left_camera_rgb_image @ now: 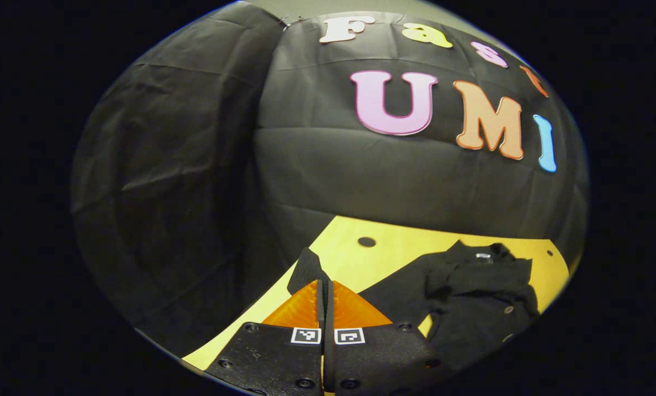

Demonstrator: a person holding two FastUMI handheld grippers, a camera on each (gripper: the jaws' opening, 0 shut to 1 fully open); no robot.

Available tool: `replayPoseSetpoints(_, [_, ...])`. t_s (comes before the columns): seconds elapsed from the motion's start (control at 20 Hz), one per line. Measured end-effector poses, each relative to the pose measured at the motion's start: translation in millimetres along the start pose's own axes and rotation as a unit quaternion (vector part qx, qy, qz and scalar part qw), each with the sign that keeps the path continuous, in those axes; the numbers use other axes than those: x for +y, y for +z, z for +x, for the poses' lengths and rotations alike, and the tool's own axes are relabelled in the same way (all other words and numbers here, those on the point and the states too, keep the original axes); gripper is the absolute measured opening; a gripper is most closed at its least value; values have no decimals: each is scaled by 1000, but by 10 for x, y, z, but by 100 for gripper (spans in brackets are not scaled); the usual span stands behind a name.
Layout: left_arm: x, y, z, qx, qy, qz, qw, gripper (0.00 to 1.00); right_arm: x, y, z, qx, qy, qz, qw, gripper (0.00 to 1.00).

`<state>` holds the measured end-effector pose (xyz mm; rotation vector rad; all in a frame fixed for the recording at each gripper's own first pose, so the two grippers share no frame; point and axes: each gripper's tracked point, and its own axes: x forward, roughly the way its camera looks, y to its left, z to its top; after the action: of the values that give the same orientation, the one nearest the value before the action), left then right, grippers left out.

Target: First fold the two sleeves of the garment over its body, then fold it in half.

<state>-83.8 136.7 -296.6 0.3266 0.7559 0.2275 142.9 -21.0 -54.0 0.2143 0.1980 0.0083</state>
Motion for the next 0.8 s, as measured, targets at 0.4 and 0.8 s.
replayPoseSetpoints(0.4, [-2188, 354, 587, -15, -144, 18, 989, 0, -1011, -99, 75, 16, -56, 50, 997, 97])
replayPoseSetpoints(0.8, [-4013, -95, 838, 27, -250, 6, 968, 0, -1625, -72, 96, 11, -96, 52, 994, 97])
